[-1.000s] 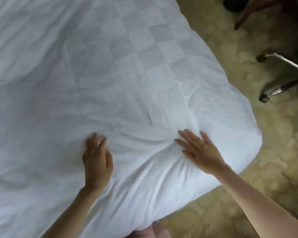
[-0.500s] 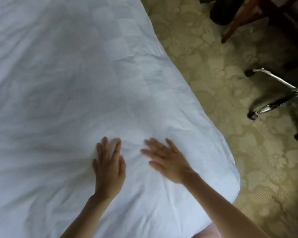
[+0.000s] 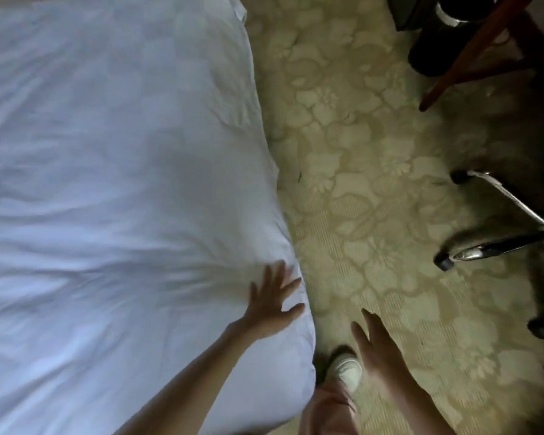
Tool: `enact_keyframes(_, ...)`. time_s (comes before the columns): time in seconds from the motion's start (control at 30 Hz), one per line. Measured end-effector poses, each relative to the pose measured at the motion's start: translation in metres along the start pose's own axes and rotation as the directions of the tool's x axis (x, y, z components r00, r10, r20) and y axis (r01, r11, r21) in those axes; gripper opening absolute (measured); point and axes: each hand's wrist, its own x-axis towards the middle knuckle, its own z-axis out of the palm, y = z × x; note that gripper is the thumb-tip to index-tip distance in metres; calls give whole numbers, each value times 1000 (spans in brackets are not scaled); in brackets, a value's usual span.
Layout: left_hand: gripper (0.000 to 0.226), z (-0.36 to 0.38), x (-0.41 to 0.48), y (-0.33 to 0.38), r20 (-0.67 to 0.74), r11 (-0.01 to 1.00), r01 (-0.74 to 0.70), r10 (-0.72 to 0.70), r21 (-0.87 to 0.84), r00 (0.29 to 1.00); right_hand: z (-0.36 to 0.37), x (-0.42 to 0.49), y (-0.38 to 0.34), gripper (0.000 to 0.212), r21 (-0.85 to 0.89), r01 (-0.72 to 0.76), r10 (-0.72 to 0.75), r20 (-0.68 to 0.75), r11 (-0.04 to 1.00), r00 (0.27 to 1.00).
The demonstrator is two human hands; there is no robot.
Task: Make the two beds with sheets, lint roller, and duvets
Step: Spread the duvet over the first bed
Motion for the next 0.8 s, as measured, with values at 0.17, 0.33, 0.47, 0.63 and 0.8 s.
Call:
enact_keyframes(0.17,53,-68,33,19,-384,981,-152,94,-124,918,-77,34,-10,53,5,33,-33,-23,999,999)
enact_keyframes(0.33,67,-166,74,-35,-642,761,508,-631,-403,437,-103,75,-51,45,41,199,-193,-118,979,974)
enact_keyframes(0.47,63,-189,116,-24,-169,850,431,-492,-302,854,-112,115,-96,49,32,265,-259,-134,964,957)
enact_keyframes(0.63,38,-296,154,-45,-502,775,-118,-277,-620,820,-166,207,-172,41,-40,301,-302,-20,953,953)
enact_keyframes(0.8,67,-396,227,-124,-568,557,528,-807,-642,161,-227,336,-305,39,-107,414,-419,-32,904,907)
